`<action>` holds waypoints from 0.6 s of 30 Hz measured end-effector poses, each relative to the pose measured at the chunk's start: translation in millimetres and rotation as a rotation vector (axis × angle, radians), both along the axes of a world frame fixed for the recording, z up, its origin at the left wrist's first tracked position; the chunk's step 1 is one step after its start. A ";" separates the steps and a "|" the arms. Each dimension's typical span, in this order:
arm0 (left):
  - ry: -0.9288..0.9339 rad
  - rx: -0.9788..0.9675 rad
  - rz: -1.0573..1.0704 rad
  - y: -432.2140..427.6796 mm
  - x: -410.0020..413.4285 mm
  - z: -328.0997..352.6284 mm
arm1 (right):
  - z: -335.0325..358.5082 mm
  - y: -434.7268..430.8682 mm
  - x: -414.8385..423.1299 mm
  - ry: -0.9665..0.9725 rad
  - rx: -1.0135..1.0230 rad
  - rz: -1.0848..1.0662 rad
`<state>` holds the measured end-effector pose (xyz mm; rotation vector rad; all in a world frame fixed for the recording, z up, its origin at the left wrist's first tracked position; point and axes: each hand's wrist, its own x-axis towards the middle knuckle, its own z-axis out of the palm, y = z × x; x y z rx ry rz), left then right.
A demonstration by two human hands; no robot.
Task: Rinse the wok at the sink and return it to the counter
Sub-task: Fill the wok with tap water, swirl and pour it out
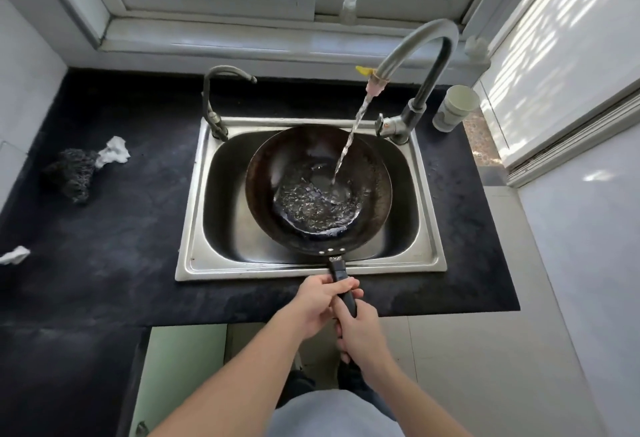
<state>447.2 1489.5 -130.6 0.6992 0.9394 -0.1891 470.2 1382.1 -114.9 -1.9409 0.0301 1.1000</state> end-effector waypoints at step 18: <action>0.078 0.154 0.079 -27.0 7.7 -3.6 | -4.9 -32.0 21.8 0.204 0.143 0.065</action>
